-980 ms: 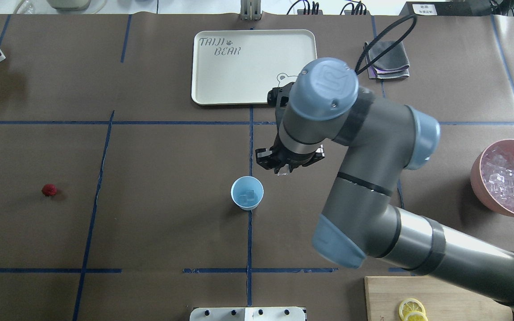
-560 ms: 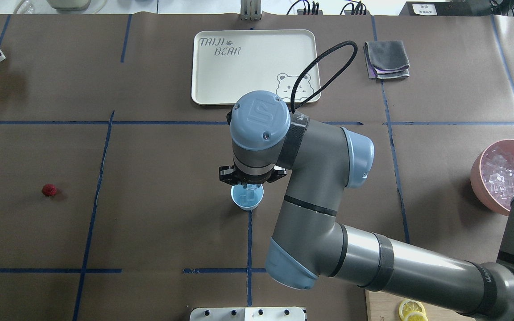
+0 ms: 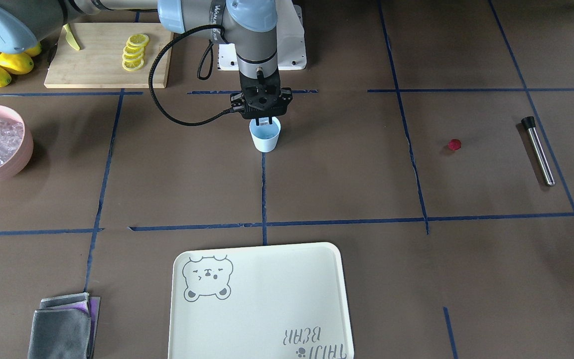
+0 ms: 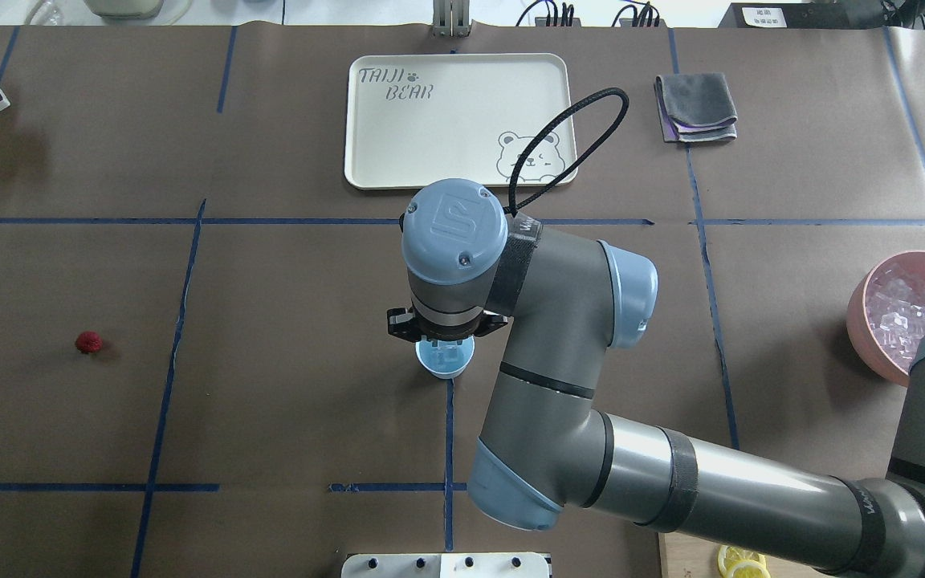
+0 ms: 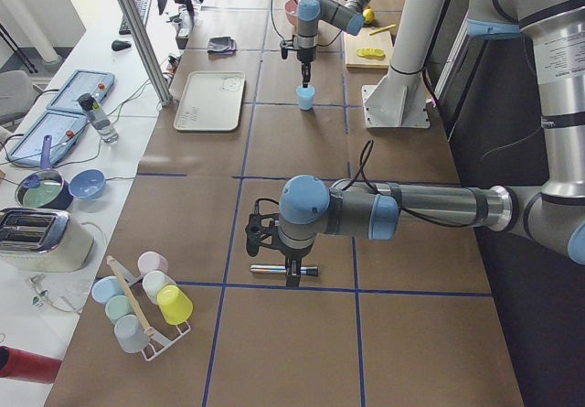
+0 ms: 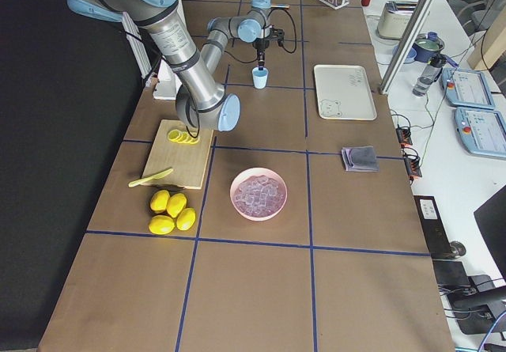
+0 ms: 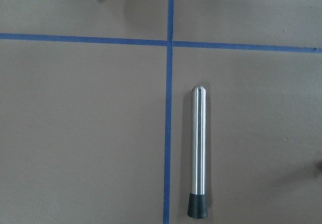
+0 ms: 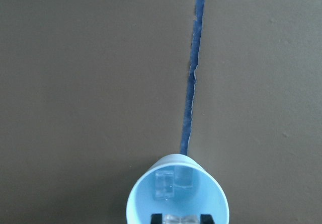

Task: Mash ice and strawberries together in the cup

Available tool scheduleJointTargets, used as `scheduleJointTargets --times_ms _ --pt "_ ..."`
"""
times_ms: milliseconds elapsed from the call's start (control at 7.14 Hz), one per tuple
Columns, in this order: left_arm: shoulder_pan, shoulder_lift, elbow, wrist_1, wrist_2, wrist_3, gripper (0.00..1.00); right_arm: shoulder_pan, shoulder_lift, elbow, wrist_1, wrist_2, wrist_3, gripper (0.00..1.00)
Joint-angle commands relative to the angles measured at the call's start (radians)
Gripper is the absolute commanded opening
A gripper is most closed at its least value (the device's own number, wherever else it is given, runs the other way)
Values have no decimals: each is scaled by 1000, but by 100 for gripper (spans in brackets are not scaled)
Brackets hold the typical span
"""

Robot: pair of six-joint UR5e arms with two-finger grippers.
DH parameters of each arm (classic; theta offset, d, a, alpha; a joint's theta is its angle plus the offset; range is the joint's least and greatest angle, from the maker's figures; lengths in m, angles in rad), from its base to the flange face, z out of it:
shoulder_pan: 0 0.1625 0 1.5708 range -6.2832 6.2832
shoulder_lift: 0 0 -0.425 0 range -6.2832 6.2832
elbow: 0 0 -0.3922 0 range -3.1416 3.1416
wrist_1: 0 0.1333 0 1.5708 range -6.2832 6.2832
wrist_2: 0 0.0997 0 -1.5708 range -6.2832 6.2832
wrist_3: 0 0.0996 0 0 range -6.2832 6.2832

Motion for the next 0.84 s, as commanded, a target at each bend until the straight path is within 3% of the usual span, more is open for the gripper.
scheduleJointTargets --times_ms 0,420,700 --pt "1 0 2 0 -1 0 100 -4 2 2 1 0 20 99" --pt "7 -9 -20 -6 2 -84 100 13 2 29 -6 9 24 99" --pt "100 -2 -31 -213 4 -336 100 86 -38 121 -87 44 5 99"
